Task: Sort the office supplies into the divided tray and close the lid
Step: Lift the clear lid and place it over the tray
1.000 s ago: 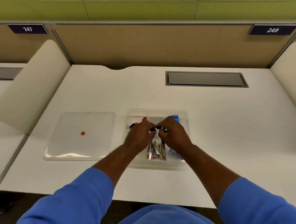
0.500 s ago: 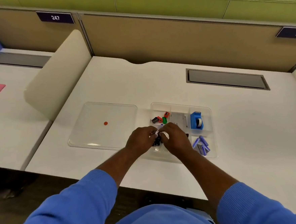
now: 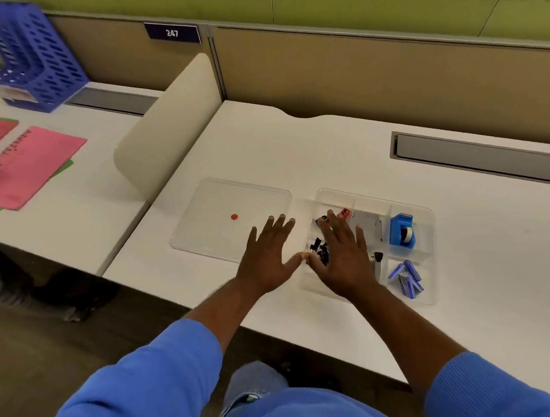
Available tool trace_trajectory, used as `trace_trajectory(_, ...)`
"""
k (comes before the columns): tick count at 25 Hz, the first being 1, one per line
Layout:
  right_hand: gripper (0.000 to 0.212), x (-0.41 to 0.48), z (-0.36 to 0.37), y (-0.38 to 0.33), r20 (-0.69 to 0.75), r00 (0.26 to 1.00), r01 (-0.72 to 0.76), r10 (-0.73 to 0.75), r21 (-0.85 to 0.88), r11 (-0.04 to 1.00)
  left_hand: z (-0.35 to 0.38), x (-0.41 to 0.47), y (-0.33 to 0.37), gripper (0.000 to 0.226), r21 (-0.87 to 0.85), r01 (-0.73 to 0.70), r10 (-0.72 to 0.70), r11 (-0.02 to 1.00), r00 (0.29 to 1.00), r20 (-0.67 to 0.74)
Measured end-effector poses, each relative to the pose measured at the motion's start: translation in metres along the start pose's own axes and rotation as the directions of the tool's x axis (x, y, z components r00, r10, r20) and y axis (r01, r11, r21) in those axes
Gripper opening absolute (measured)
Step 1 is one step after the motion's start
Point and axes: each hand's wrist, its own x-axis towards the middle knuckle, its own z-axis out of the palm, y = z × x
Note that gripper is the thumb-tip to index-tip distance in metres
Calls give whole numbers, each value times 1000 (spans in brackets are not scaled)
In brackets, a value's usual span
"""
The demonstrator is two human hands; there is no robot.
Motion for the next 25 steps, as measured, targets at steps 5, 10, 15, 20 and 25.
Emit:
trace_trajectory(5,90,17,17,-27,19,999,43,-42,-7,999,-16,-10,-41,81,72,18,-21,997,999,41)
trace_trajectory(10,92,59,55,-72,61,998,-3,3,2,1000,-35,3,-124,78,76,29,-34,997,998,56)
trace_trajectory(15,87,89,102,-114,115,964,-238,238,-10,971,-39,20,-219,84,204,180,-208,962,970,126)
trace_trajectory(20,81,95,125,-124,104,867,-483,488,-76,873,-33,33,-273,90,294,212,-289,932,925,249)
trace_trajectory(25,72,112,127,-133,62,735,-678,676,114,726,-33,49,-275,74,65,310,-313,949,948,58)
